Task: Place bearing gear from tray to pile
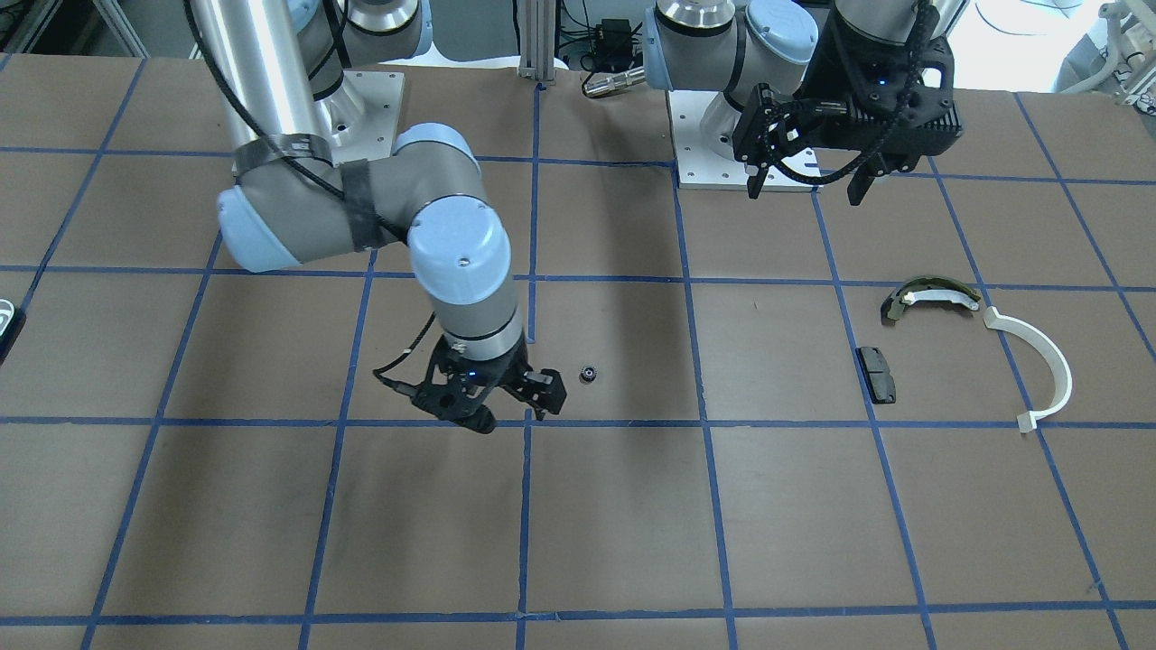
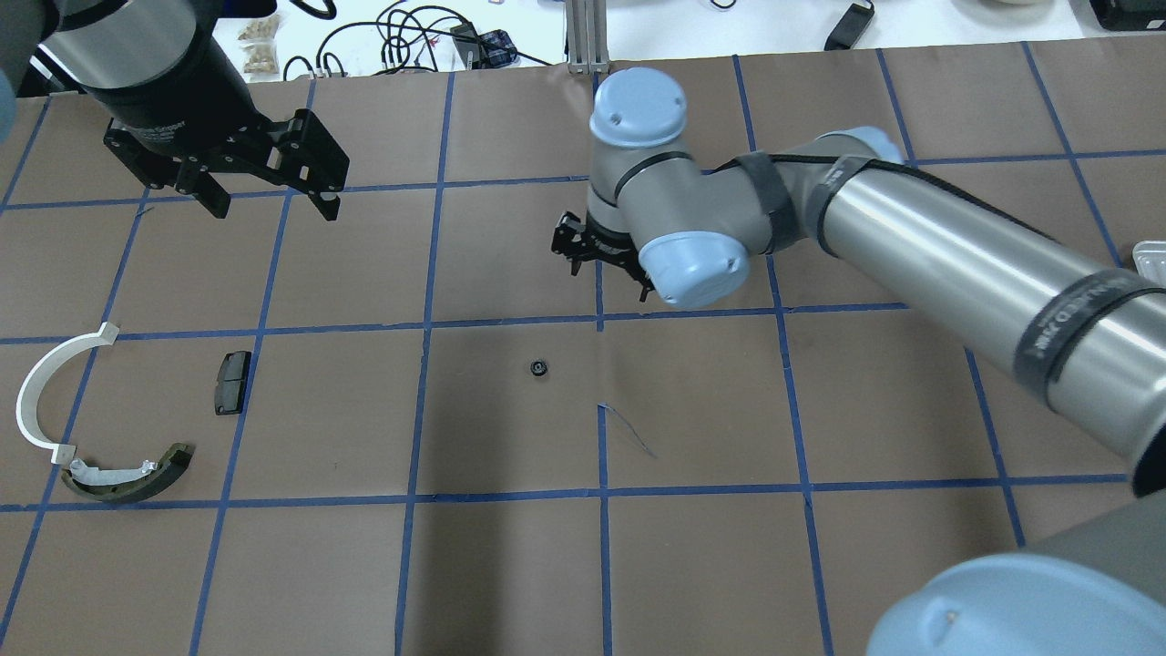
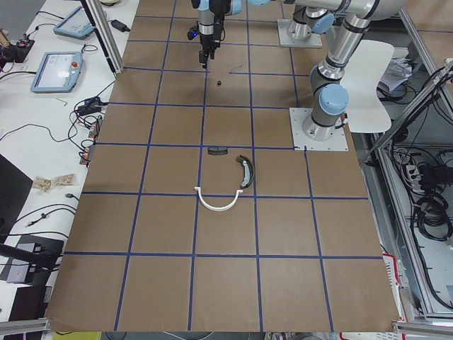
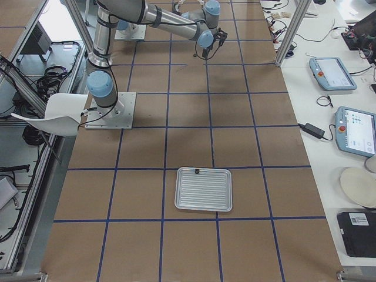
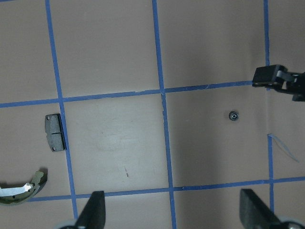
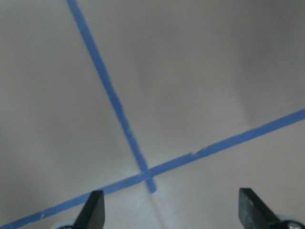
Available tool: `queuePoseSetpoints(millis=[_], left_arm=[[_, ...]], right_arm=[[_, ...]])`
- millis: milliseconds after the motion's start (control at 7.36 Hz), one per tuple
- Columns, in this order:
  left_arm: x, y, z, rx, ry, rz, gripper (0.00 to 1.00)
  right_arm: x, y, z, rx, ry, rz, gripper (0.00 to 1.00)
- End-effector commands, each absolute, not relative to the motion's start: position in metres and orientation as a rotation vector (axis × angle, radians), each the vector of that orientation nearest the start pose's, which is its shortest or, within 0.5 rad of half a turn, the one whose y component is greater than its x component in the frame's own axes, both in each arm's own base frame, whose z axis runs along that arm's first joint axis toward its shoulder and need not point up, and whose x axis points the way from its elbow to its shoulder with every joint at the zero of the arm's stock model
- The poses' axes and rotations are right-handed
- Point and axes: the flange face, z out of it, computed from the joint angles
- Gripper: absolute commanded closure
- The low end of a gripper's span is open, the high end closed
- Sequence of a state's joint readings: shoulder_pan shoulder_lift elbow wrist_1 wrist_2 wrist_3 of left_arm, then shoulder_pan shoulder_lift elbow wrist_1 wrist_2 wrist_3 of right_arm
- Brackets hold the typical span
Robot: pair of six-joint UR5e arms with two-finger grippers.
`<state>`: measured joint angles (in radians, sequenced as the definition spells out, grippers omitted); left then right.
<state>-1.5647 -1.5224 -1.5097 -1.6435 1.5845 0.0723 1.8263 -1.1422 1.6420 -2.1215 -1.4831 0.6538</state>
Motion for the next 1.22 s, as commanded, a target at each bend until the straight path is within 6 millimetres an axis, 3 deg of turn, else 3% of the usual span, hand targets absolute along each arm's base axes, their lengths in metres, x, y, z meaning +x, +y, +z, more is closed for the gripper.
queuePoseSetpoints(millis=[0, 136, 272, 544, 680, 816, 1087], left_arm=[[-0.135, -0.482, 0.502, 0.037, 3.137, 0.04, 0.0], [-0.144, -0.491, 0.468, -0.14, 3.174, 0.125, 0.0], [-0.169, -0.504, 0.432, -0.186, 3.213, 0.104, 0.0], [-0.234, -0.502, 0.353, -0.28, 3.194, 0.106, 0.0], [-0.253, -0.499, 0.315, -0.255, 3.19, 0.096, 0.0], [-0.263, -0.494, 0.275, -0.257, 3.181, 0.096, 0.0], [-0.274, -0.466, 0.198, -0.21, 3.19, 0.063, 0.0]], right_arm=[[0.143, -0.599, 0.312, 0.429, 3.03, 0.008, 0.0], [0.082, -0.602, 0.323, 0.279, 3.048, 0.011, 0.0], [0.019, -0.604, 0.329, 0.085, 3.058, 0.001, 0.0], [-0.093, -0.593, 0.329, -0.276, 3.042, -0.004, 0.0], [-0.144, -0.583, 0.33, -0.513, 3.022, -0.017, 0.0], [-0.199, -0.567, 0.33, -0.633, 3.006, -0.03, 0.0], [-0.276, -0.538, 0.326, -0.932, 2.93, -0.074, 0.0]])
